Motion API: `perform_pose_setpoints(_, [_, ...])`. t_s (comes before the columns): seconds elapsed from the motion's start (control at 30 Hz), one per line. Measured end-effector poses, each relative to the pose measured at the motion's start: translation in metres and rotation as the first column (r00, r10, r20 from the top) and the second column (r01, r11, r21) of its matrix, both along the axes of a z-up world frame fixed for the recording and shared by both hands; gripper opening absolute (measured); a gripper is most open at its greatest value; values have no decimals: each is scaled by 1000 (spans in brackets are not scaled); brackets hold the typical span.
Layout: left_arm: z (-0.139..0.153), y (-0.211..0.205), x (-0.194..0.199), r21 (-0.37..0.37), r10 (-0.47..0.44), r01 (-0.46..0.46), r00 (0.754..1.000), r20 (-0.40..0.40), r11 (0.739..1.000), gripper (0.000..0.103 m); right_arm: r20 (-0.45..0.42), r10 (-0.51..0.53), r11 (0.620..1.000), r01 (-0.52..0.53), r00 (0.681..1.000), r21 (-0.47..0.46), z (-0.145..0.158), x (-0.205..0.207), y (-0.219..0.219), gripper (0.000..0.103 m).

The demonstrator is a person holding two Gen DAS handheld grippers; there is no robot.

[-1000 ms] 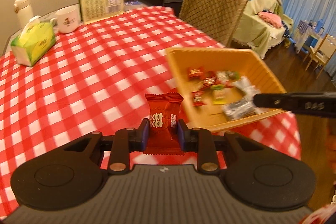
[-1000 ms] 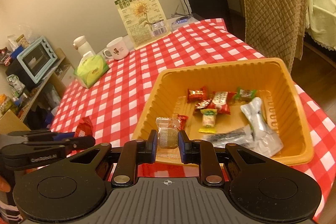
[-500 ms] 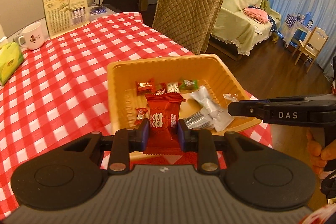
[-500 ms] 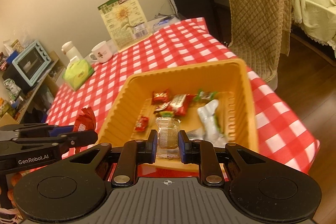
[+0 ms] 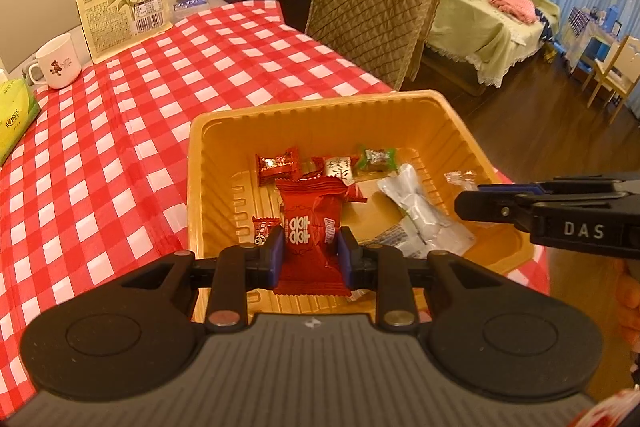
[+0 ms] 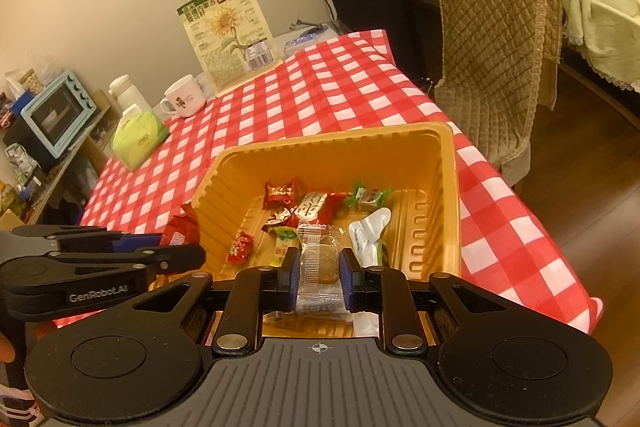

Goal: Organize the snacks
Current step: 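Open both tools to drop the red packet and clear candy into the tray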

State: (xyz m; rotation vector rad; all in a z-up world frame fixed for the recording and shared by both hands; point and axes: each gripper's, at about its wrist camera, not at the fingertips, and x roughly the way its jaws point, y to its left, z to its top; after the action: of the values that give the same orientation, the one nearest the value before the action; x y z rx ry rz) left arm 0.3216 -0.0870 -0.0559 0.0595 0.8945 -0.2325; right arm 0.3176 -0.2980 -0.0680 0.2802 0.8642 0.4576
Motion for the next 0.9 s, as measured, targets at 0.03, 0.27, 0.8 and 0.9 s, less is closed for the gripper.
perform_pose_setpoints(0.03, [-2, 0, 3, 3, 4, -4, 1000, -8, 1000, 25, -2, 3, 1000, -3, 1000, -1, -1, 2, 1, 22])
perform_pose_setpoints(0.27, [-18, 1, 15, 19, 21, -20, 998, -54, 1000, 25, -15, 21, 1000, -22, 1000, -3, -8, 12, 4, 21])
perform_pose_setpoints(0.8, [-21, 7, 22, 19, 44, -43, 997, -65, 999, 26, -26, 40, 999, -40, 999, 3, -14, 24, 11, 22])
perform_pose_setpoints(0.9, [-18, 9, 22, 18, 49, -48, 997, -56, 999, 29, -27, 50, 999, -50, 998, 2, -16, 28, 14, 22])
